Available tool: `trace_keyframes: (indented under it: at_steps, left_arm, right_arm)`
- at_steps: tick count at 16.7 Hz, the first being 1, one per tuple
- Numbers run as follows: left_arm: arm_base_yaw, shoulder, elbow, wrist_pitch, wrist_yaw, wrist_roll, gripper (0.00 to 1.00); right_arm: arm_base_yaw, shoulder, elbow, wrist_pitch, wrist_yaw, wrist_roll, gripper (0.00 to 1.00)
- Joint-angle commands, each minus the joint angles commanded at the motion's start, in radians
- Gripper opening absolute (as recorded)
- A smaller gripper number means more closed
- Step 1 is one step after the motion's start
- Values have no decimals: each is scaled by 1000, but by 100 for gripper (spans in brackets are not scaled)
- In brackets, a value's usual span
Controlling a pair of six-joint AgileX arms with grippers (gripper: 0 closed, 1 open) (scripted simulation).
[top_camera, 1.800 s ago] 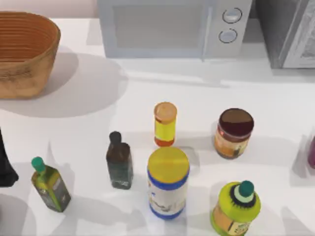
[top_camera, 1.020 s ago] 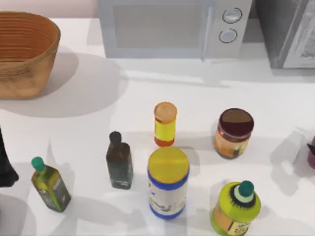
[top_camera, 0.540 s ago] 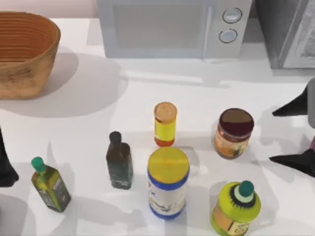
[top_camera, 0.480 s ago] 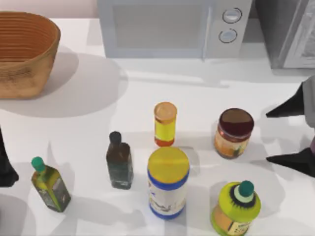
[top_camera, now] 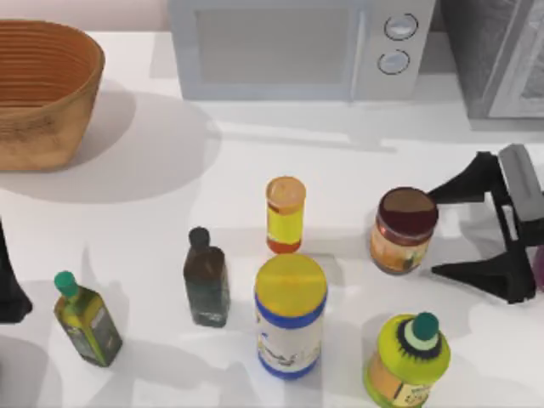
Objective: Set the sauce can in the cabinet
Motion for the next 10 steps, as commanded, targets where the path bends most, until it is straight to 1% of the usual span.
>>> trace_keyframes:
  at_steps: [3,8,10]
  left_arm:
    - [0,0,0,0,0,0,100]
    - [0,0,0,0,0,0,100]
    - [0,0,0,0,0,0,100]
  right_arm:
    - [0,43,24,-13,-35,-42,100]
    - [5,40,22,-12,-33,-40,100]
    - [7,33,17,9,-34,-17,100]
